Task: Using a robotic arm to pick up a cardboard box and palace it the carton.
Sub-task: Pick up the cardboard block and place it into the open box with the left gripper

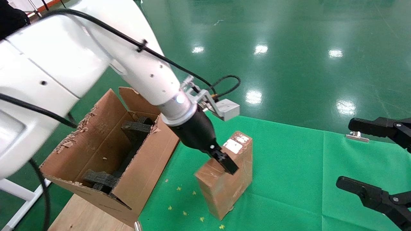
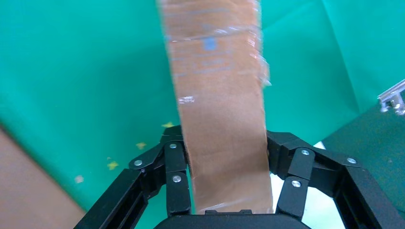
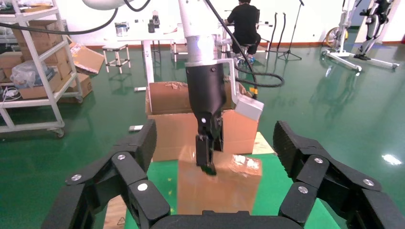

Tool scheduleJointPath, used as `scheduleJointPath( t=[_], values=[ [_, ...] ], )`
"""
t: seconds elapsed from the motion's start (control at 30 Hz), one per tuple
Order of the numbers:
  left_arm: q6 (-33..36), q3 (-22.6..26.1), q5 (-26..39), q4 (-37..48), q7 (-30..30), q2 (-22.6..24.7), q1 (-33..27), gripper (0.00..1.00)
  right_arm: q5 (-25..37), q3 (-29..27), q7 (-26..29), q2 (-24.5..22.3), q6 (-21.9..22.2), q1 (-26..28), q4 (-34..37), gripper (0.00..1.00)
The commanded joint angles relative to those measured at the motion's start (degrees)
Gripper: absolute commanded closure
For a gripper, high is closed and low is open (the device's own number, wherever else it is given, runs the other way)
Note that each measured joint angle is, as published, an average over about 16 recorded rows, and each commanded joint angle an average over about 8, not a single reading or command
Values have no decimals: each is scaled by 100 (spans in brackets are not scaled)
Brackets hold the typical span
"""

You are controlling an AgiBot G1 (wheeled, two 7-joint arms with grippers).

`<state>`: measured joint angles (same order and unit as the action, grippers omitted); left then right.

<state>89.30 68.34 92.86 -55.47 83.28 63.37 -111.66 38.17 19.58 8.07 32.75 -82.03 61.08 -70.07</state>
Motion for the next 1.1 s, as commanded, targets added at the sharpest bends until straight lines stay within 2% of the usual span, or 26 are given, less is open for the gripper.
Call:
scheduleJointPath(
  t=[0.03, 0.17, 0.4, 0.6, 0.8, 0.97, 1.1],
  values=[
    [5, 13, 9, -54, -11, -62, -48, 100, 0, 0, 0, 0, 0, 0, 0, 0],
    [-46, -139, 1, -475, -26, -547, -425, 100, 0, 0, 0, 0, 0, 0, 0, 0],
    [-132, -517, 169, -1310, -104, -1665, -1195, 100, 0, 0, 0, 0, 0, 0, 0, 0],
    [45, -393, 669, -1581, -325, -2492, -1532, 100, 0, 0, 0, 0, 0, 0, 0, 0],
    [-193, -139, 859, -1241, -995, -3226, -1281, 100, 0, 0, 0, 0, 0, 0, 0, 0],
    [-938, -119, 560, -551, -1848, -3720, -673, 100, 0, 0, 0, 0, 0, 0, 0, 0],
    [-1507, -71, 384, 72, -2531, -3831, -202, 100, 0, 0, 0, 0, 0, 0, 0, 0]
  ],
)
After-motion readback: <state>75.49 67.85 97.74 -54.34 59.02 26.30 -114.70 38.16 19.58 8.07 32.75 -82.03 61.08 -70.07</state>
